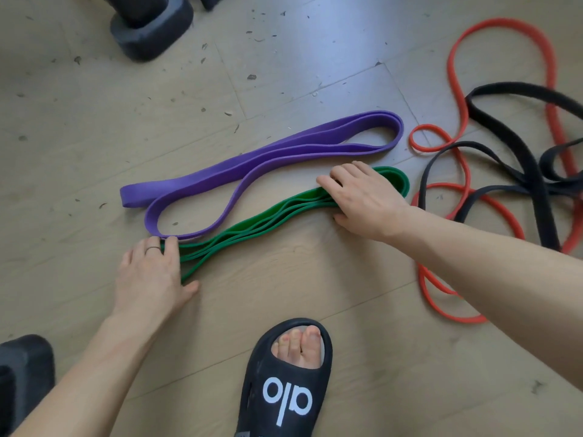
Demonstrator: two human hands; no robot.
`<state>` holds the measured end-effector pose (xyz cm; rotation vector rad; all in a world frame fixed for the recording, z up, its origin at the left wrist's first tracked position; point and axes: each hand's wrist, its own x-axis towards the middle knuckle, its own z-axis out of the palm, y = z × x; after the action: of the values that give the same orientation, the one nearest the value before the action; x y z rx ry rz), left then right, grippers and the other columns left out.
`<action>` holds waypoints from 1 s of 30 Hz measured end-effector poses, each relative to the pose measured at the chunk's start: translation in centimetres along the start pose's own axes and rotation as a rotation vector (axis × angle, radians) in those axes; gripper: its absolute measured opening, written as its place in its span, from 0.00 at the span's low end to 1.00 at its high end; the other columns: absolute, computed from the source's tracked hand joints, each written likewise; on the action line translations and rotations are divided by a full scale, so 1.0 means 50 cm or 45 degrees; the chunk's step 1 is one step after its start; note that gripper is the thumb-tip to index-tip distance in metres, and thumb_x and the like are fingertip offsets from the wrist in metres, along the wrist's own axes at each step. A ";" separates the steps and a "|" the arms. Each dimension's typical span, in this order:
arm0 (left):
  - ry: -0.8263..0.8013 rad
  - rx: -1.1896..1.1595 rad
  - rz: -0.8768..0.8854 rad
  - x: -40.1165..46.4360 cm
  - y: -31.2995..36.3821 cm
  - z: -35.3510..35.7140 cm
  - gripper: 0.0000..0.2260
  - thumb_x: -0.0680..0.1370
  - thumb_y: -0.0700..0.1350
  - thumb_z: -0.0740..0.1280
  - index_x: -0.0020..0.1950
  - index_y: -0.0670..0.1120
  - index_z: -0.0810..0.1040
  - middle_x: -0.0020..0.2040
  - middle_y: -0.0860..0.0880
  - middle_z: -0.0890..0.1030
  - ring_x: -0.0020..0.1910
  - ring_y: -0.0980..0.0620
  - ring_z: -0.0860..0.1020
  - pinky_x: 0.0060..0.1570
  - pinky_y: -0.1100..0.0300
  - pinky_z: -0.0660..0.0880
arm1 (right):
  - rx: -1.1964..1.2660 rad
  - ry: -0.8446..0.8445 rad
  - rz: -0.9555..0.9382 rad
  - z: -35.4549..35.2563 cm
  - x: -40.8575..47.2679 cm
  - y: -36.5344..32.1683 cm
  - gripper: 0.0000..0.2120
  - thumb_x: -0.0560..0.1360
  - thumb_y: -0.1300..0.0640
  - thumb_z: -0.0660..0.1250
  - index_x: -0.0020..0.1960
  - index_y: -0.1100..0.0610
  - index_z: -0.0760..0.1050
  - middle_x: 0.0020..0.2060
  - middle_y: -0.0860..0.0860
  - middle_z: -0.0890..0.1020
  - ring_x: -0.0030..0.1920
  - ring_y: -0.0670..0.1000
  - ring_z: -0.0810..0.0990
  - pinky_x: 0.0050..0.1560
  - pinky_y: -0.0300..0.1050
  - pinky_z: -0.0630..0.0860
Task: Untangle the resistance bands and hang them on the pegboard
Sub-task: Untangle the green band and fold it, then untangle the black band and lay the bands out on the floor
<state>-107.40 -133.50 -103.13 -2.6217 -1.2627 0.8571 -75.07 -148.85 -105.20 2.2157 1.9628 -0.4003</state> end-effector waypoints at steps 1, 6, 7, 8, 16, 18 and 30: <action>-0.011 0.007 -0.012 -0.004 0.006 -0.017 0.38 0.68 0.65 0.75 0.68 0.43 0.70 0.63 0.39 0.77 0.65 0.39 0.75 0.62 0.49 0.71 | 0.013 0.019 0.002 0.000 -0.004 -0.003 0.27 0.76 0.51 0.68 0.72 0.57 0.67 0.60 0.57 0.76 0.63 0.59 0.74 0.71 0.55 0.67; 0.057 -0.096 -0.018 -0.005 0.045 -0.111 0.32 0.68 0.58 0.79 0.59 0.41 0.70 0.54 0.37 0.76 0.54 0.35 0.76 0.49 0.46 0.74 | 0.146 0.189 0.096 -0.001 -0.041 0.005 0.27 0.75 0.56 0.69 0.72 0.59 0.68 0.64 0.59 0.76 0.65 0.60 0.74 0.72 0.55 0.67; 0.106 -0.100 0.031 -0.002 0.063 -0.130 0.30 0.68 0.56 0.79 0.57 0.40 0.70 0.53 0.36 0.76 0.52 0.35 0.77 0.47 0.45 0.75 | 0.179 0.249 0.139 0.000 -0.052 0.010 0.26 0.75 0.57 0.69 0.72 0.59 0.69 0.63 0.59 0.77 0.65 0.61 0.75 0.71 0.55 0.68; 0.166 -0.112 0.102 0.001 0.086 -0.147 0.28 0.68 0.55 0.79 0.56 0.40 0.71 0.51 0.36 0.76 0.50 0.35 0.77 0.45 0.44 0.75 | 0.213 0.315 0.194 0.001 -0.064 0.014 0.26 0.74 0.57 0.70 0.71 0.60 0.70 0.62 0.59 0.77 0.63 0.61 0.75 0.68 0.55 0.70; 0.427 -0.310 0.974 -0.001 0.405 -0.227 0.21 0.75 0.51 0.70 0.65 0.43 0.74 0.55 0.42 0.77 0.50 0.39 0.78 0.46 0.47 0.74 | 0.417 0.532 0.870 0.054 -0.214 0.080 0.13 0.70 0.58 0.59 0.52 0.60 0.76 0.46 0.58 0.79 0.47 0.63 0.77 0.47 0.58 0.74; 0.401 -0.262 1.086 0.001 0.475 -0.232 0.22 0.76 0.50 0.68 0.68 0.45 0.72 0.59 0.42 0.76 0.54 0.39 0.77 0.49 0.48 0.71 | 0.453 0.433 0.905 0.067 -0.261 0.084 0.14 0.69 0.58 0.60 0.53 0.59 0.76 0.48 0.58 0.80 0.49 0.62 0.76 0.50 0.58 0.74; 0.282 0.114 1.320 0.011 0.605 -0.271 0.23 0.80 0.47 0.62 0.75 0.50 0.66 0.66 0.45 0.73 0.64 0.43 0.75 0.58 0.51 0.73 | 0.238 -0.047 0.628 0.055 -0.356 0.075 0.17 0.80 0.46 0.60 0.63 0.51 0.79 0.57 0.50 0.80 0.62 0.55 0.71 0.60 0.49 0.67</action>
<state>-79.16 -150.81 -101.95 -3.0921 0.2720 0.6217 -73.52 -167.00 -102.73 2.6736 1.3346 -0.5607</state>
